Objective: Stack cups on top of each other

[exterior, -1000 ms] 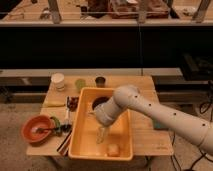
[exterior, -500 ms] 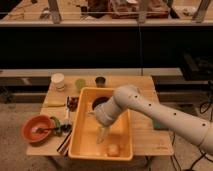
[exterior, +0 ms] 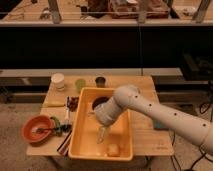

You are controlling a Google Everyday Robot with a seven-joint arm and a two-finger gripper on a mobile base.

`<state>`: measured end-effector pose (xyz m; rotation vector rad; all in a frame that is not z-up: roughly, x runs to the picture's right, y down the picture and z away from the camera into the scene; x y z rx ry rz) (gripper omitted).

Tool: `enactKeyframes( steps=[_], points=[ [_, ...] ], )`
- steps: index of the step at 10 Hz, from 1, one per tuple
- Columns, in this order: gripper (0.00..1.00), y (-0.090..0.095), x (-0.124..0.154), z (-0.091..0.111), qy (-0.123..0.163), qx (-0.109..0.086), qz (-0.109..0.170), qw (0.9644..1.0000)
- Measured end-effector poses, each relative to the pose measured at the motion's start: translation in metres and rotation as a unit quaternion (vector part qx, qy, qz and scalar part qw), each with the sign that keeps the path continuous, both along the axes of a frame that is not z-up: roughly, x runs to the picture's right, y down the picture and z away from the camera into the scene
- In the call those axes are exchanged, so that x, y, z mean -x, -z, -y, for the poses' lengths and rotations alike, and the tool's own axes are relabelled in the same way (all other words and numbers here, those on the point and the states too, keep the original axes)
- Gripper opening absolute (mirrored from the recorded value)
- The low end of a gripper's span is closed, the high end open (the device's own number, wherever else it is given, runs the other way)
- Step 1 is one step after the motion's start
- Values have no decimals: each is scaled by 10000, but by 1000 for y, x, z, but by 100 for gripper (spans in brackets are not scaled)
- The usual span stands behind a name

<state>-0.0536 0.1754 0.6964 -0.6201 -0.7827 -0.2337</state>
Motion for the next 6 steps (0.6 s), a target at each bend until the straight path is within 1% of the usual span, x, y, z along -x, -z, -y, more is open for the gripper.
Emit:
enactKeyframes(
  steps=[1,2,3,4,5,6],
  points=[
    [80,-3,-12,13,31,-280,-9,9996],
    [80,-6,-27,30,98,-545,13,9985],
    [80,-10,-49,54,215,-873,49,9959],
    [80,-14,-69,77,378,-1147,49,9927],
    [80,-15,-94,115,698,-1569,77,9851],
    [80,-14,-109,140,941,-1835,114,9784]
  ],
)
